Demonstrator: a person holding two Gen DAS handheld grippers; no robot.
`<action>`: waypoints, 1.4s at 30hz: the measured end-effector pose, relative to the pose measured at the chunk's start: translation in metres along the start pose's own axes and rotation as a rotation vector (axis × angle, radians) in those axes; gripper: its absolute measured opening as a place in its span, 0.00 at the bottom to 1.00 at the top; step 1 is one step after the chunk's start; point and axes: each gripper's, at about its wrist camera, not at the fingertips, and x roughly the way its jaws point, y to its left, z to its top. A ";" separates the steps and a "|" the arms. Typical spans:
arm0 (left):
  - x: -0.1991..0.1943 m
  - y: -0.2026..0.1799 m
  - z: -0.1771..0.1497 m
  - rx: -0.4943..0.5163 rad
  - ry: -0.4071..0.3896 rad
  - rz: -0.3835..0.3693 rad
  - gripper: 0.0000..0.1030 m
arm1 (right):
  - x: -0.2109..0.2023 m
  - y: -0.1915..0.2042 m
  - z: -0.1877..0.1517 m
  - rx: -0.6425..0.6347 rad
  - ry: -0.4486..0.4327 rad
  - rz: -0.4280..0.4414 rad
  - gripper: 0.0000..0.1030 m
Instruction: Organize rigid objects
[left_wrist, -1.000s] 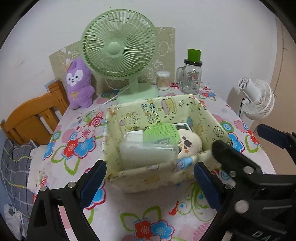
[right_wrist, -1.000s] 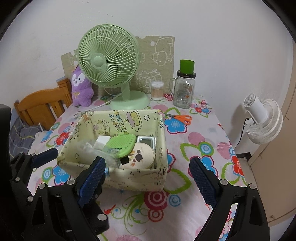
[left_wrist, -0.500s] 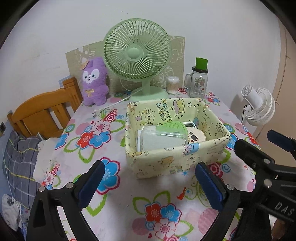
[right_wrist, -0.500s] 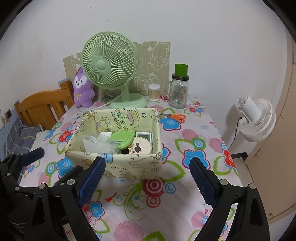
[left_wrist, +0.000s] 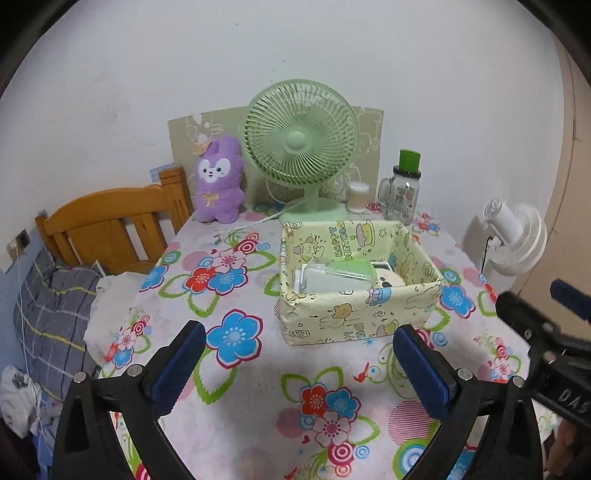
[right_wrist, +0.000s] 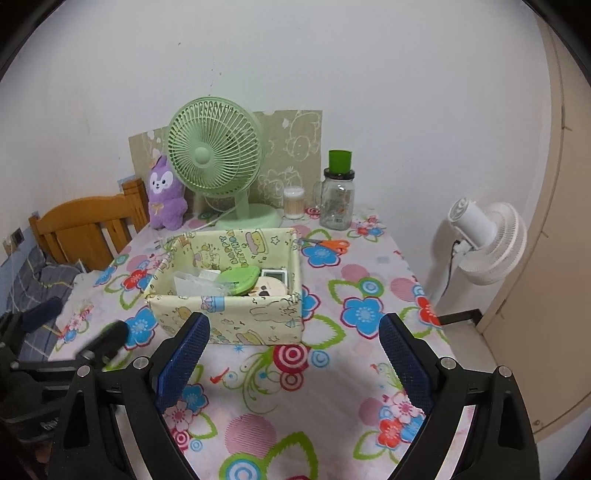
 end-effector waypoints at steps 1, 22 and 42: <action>-0.004 0.001 0.000 -0.002 -0.005 -0.002 1.00 | -0.004 0.000 -0.001 -0.006 -0.006 0.000 0.92; -0.072 -0.002 -0.008 -0.012 -0.109 0.011 1.00 | -0.070 -0.013 -0.007 0.024 -0.096 0.023 0.96; -0.083 -0.006 -0.009 -0.012 -0.136 0.005 1.00 | -0.078 -0.017 -0.009 0.034 -0.103 0.014 0.96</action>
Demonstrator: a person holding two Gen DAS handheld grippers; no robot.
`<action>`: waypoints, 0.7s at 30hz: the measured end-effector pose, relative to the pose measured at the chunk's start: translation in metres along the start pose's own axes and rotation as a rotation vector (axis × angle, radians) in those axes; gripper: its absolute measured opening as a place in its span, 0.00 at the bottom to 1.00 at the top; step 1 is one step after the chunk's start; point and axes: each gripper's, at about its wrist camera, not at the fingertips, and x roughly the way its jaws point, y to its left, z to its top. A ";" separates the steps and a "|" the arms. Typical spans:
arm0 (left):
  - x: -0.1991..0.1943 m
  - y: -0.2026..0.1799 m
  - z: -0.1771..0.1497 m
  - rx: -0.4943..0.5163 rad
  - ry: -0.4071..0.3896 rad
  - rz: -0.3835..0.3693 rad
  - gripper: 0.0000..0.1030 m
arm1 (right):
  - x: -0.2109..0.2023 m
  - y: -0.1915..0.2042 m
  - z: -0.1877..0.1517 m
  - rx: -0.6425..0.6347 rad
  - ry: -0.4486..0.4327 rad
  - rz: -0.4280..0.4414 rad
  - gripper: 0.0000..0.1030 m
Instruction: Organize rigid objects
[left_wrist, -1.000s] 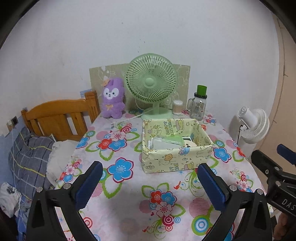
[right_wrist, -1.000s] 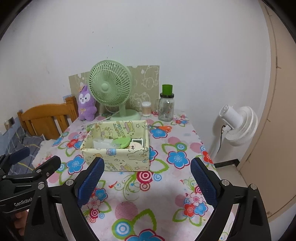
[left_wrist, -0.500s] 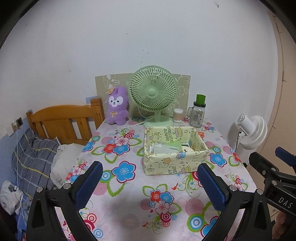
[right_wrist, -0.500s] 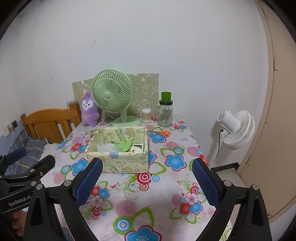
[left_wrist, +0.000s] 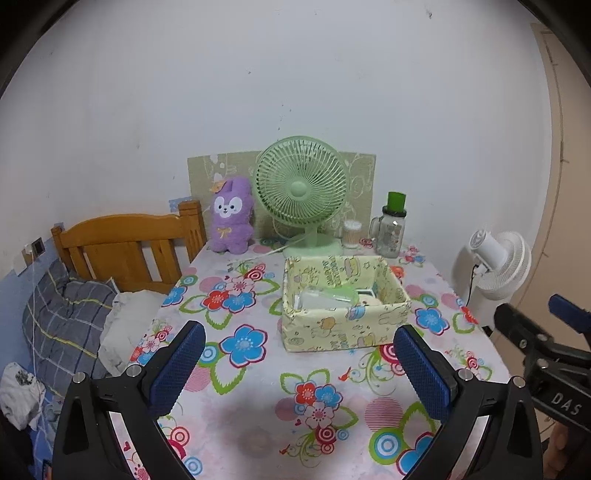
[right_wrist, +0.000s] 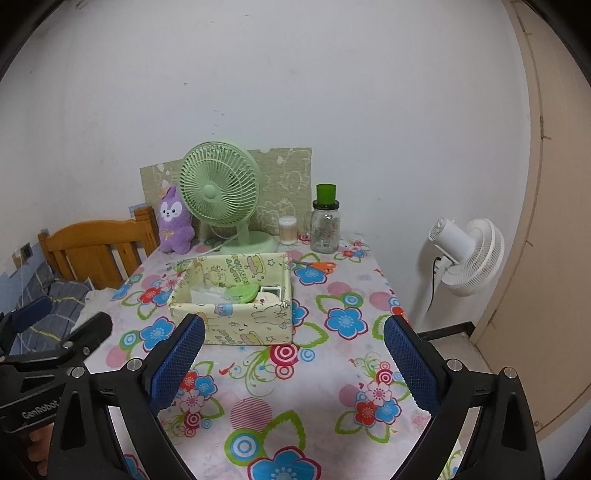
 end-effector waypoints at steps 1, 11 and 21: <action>0.000 0.000 0.000 0.001 -0.002 0.003 1.00 | 0.000 0.000 0.000 0.000 0.000 0.000 0.96; 0.004 -0.006 0.001 0.019 0.017 -0.020 1.00 | -0.002 -0.002 -0.002 0.005 -0.004 -0.010 0.96; 0.007 -0.010 0.001 0.028 0.016 -0.013 1.00 | 0.007 -0.006 -0.001 0.022 0.011 0.000 0.97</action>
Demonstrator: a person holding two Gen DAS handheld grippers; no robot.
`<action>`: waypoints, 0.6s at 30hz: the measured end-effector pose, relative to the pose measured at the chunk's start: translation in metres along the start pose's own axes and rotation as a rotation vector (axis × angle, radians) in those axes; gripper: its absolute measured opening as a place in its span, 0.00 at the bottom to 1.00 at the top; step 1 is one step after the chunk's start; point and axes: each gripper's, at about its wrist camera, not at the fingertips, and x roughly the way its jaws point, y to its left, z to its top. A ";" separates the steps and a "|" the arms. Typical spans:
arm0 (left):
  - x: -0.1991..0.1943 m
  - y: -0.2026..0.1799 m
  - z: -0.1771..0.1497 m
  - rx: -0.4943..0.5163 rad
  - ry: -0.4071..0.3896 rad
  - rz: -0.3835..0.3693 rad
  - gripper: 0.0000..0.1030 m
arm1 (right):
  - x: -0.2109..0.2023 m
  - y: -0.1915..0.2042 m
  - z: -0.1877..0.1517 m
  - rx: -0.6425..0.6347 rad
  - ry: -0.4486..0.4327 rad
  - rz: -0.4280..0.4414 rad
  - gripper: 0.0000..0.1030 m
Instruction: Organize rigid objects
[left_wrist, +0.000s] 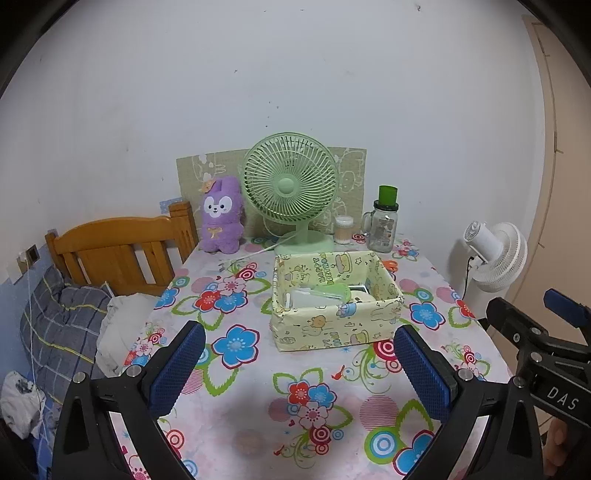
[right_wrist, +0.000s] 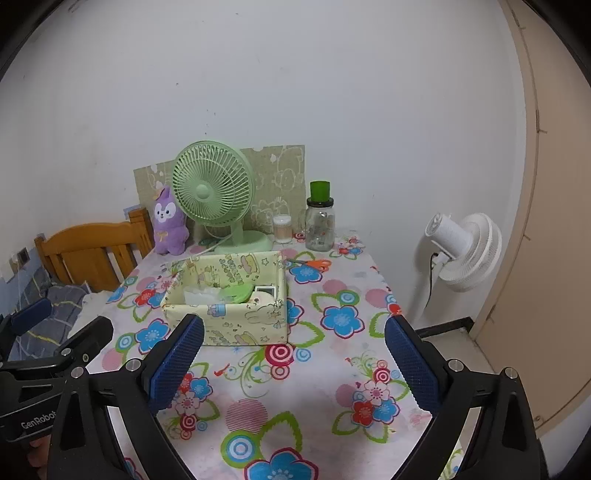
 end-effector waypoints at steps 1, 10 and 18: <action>0.000 0.001 0.000 -0.003 0.000 -0.002 1.00 | 0.001 0.000 0.000 0.000 0.003 0.005 0.97; 0.004 0.000 0.000 -0.015 0.010 0.017 1.00 | 0.000 -0.001 0.002 -0.026 -0.012 0.010 0.97; 0.006 -0.001 0.003 -0.021 0.007 -0.018 1.00 | 0.002 -0.011 0.005 0.001 -0.020 0.003 0.97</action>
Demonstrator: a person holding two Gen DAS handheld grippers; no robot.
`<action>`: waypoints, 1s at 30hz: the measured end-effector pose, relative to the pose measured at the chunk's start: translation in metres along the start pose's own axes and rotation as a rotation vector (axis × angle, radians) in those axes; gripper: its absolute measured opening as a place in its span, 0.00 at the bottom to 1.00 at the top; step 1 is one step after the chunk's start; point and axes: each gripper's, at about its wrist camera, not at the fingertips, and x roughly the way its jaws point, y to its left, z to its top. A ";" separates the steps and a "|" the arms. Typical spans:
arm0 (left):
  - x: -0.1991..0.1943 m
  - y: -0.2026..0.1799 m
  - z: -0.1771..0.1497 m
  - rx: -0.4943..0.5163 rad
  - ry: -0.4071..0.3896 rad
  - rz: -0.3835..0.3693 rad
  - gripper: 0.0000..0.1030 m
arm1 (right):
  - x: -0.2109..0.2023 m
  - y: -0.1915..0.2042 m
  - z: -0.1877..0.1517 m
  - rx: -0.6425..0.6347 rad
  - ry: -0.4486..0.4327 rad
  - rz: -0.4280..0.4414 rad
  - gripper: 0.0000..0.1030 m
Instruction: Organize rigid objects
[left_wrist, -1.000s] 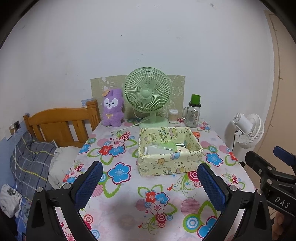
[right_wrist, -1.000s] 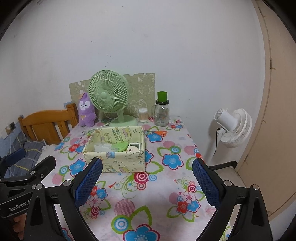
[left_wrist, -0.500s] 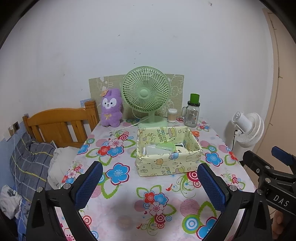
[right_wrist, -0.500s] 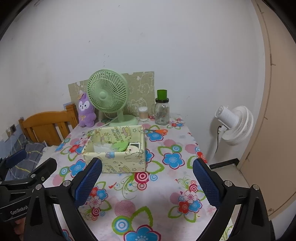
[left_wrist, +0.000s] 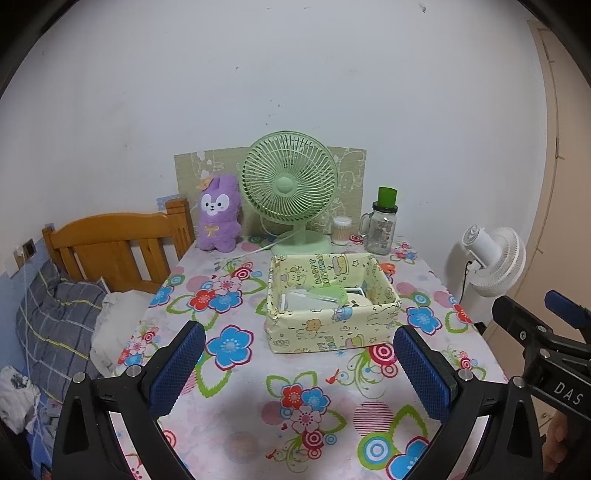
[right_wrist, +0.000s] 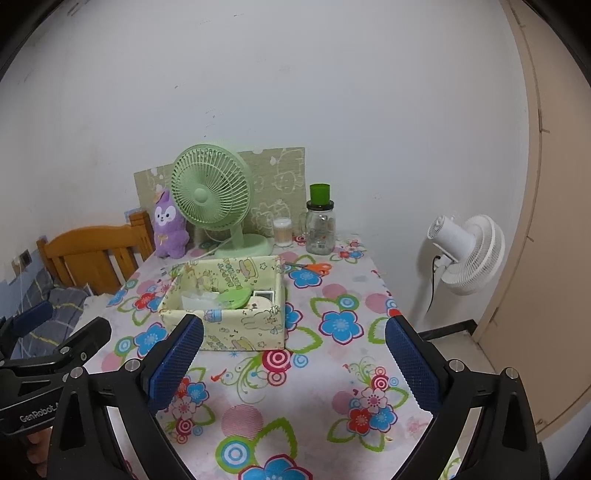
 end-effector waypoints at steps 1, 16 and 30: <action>0.000 0.001 0.000 -0.003 0.001 0.002 1.00 | 0.000 0.001 0.000 -0.002 -0.002 -0.001 0.97; 0.004 0.002 -0.001 -0.005 0.009 0.010 1.00 | -0.002 0.001 0.001 -0.002 -0.005 0.003 0.97; 0.007 0.000 -0.003 0.010 0.015 0.011 1.00 | 0.000 0.004 0.000 -0.013 0.006 0.008 0.98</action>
